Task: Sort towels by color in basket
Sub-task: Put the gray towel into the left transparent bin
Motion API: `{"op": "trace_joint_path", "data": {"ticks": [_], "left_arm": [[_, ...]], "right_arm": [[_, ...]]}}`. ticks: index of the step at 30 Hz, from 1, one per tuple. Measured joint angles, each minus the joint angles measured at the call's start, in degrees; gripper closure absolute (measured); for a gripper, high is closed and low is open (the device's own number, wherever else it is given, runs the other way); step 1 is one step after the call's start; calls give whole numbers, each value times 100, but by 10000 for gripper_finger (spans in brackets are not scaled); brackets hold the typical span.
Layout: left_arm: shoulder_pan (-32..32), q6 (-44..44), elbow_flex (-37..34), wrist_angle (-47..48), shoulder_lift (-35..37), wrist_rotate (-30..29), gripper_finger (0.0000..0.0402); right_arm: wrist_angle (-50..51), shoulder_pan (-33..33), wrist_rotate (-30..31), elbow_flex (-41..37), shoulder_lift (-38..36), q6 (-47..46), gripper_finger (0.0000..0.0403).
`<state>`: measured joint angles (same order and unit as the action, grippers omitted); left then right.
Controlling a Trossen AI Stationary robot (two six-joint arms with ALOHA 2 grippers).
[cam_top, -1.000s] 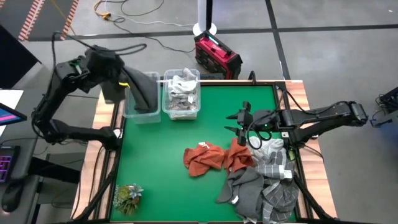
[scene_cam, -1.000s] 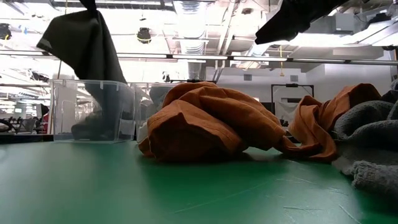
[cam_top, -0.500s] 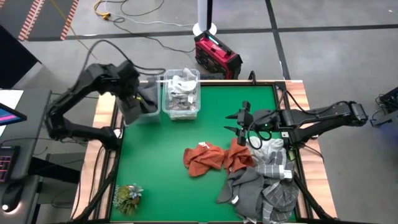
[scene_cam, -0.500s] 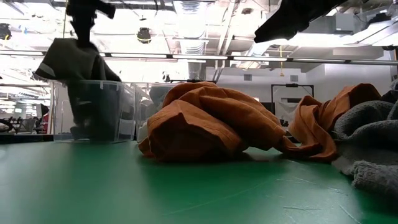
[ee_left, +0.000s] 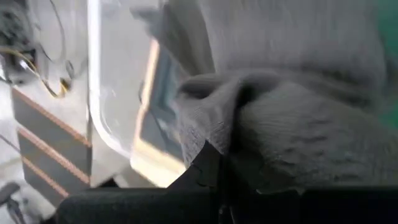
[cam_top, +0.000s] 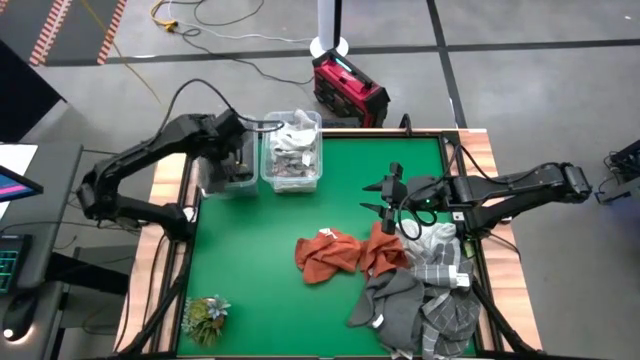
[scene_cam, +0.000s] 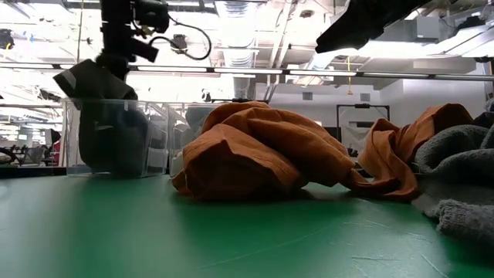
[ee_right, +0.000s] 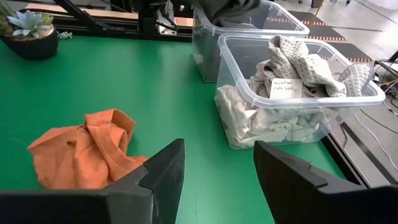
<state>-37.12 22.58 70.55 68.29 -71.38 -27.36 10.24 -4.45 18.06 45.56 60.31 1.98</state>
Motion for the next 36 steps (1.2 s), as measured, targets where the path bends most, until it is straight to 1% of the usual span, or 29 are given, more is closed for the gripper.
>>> {"op": "trace_joint_path", "data": {"ticks": [6, 9, 13, 17, 19, 22, 24, 27, 32, 36], "left_arm": [[-226, 222, -40, -1372, 2, -19, 397], [-360, 33, -40, -1941, 2, -37, 397], [-521, 9, -53, -2166, 2, -36, 397], [-650, -128, -349, -2373, 7, -19, 397], [-733, -201, -567, -2444, 5, 141, 397], [-815, -327, -984, -2725, 5, 654, 397], [-818, -348, -1230, -2909, 0, 771, 397], [-816, -213, -1509, -3090, 4, 767, 397], [-833, -65, -1766, -3242, 7, 760, 397], [-835, 403, -2040, -3552, 7, 652, 397]], "right_arm": [[0, 0, 0, 0, 0, 0, 181], [4, 0, -2, 0, 0, 0, 181], [20, 0, -1, 0, 0, 0, 181], [61, 0, -2, 0, 0, -35, 181], [61, 0, -2, -1, 0, -43, 181], [59, 0, -2, 0, 0, -46, 181], [52, 0, -2, 0, 0, -46, 181], [46, 0, -2, -2, 0, -46, 181], [46, 0, -2, 0, 0, -48, 181], [46, -2, -2, 0, 0, -48, 181]]}}
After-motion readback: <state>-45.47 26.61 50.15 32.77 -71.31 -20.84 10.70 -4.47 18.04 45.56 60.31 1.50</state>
